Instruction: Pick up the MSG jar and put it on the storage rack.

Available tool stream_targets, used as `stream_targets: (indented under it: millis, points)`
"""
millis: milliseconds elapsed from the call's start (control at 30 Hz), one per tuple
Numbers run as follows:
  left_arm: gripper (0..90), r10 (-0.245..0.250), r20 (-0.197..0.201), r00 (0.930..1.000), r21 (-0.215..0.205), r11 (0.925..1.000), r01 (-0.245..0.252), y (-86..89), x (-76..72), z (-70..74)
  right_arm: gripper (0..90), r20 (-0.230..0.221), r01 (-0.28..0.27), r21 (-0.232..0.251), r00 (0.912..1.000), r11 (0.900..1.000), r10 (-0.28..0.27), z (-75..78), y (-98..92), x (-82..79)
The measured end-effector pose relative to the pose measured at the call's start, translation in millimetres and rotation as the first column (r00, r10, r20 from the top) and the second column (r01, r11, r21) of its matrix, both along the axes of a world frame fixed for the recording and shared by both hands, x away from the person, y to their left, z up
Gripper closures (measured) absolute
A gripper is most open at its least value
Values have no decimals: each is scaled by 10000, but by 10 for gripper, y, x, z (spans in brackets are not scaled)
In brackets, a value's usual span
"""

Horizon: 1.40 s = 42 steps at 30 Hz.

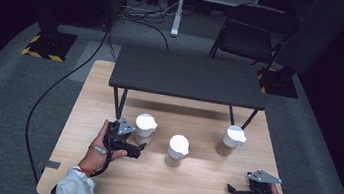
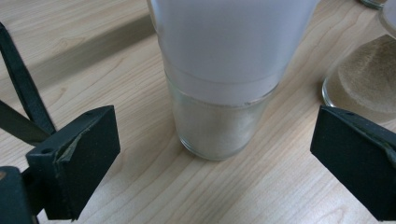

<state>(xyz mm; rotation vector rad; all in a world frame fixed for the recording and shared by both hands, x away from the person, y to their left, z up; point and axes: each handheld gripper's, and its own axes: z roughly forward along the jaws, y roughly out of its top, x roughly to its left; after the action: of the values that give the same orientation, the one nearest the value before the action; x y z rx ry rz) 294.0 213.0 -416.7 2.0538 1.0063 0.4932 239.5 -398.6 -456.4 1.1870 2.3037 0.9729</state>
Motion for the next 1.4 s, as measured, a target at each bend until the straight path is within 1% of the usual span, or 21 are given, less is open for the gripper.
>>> stream_targets:
  millis: [167, 367, 400, 600, 633, 767, 833, 933, 1000, 1033, 1133, 1267, 1300, 1367, 1400]
  points:
    - [12, -54, -2, 10000, 73, 10000, 54, -27, 32, 1, 0, 1, -3, 2, 10000, 10000, 3, 0, 0, 0]
    - [12, -109, 8, 9999, -40, 9999, 109, -82, 89, -4, 0, 1, -3, 3, 10000, 10000, 3, 0, -1, 0]
    - [12, -131, 56, 9999, -34, 9999, 131, -89, 94, -8, 0, 2, -3, 0, 10000, 10000, 3, 0, 0, 0]
    - [12, -171, 15, 9999, 30, 9998, 171, -135, 130, -14, 0, 1, -4, 1, 10000, 10000, 4, 0, -1, 0]
    - [12, -152, -2, 9999, -56, 9999, 152, -140, 141, -22, 0, 1, -1, 3, 10000, 10000, 1, 0, -1, 0]
    - [13, -50, -20, 10000, -139, 9999, 50, -159, 166, -49, 0, -1, 0, 4, 10000, 10000, 0, 0, 0, 0]
    - [15, 89, -82, 9999, -493, 9987, -93, -147, 197, -113, 0, 1, -3, 3, 10000, 10000, 3, 0, -1, 0]
    - [18, 260, -120, 9996, -747, 9968, -268, -135, 218, -160, 0, 2, -1, 2, 10000, 10000, 1, 0, -1, 0]
    - [20, 324, -129, 9994, -816, 9961, -334, -129, 221, -170, 0, 1, -3, 3, 10000, 10000, 3, 0, -1, 0]
    - [22, 483, -87, 9988, -978, 9940, -489, -119, 221, -191, 0, 2, -4, 2, 10000, 10000, 4, 0, -1, 0]
    - [25, 583, -48, 9983, -1178, 9913, -585, -119, 231, -214, 0, 2, -5, 3, 10000, 10000, 5, -1, -1, 0]
    - [29, 587, 26, 9983, -1206, 9910, -580, -150, 239, -224, 0, 2, -4, 3, 10000, 10000, 4, -1, -1, 0]
    - [32, 631, 139, 9979, -1182, 9911, -610, -181, 232, -235, 0, 2, -4, 3, 10000, 10000, 4, 0, -1, 0]
    - [45, 646, 171, 9978, -1201, 9908, -621, -189, 232, -240, 0, 1, 0, 3, 10000, 10000, 0, 0, -1, 0]
    - [51, 766, 262, 9967, -1198, 9901, -729, -214, 221, -253, 0, 2, -4, 4, 10000, 10000, 4, -1, -1, 0]
